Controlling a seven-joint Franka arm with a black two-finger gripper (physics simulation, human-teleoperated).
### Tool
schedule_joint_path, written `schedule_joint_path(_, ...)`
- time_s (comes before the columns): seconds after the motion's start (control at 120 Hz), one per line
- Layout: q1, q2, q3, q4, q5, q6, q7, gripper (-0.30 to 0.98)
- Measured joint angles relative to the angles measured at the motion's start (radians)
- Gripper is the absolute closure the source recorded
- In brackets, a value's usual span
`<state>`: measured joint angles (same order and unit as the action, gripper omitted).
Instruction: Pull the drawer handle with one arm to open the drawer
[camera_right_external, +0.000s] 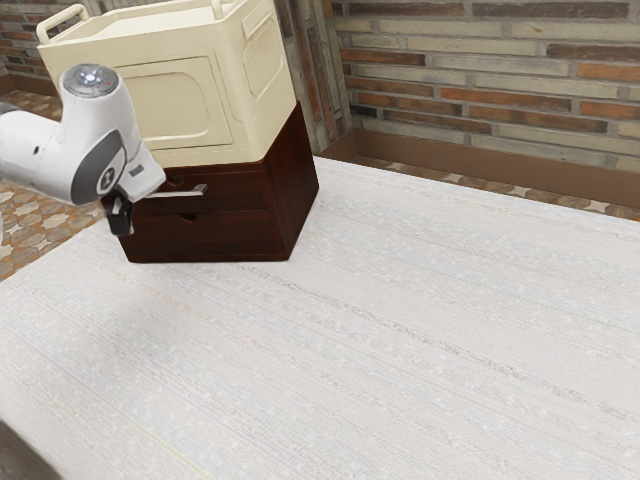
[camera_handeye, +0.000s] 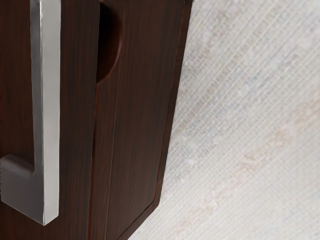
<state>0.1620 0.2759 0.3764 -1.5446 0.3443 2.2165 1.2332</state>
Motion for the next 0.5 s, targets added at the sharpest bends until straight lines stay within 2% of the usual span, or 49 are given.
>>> schedule_joint_path(0.5,0.003,0.062,-0.052,0.035,-0.019,0.027,0.006,-0.01)
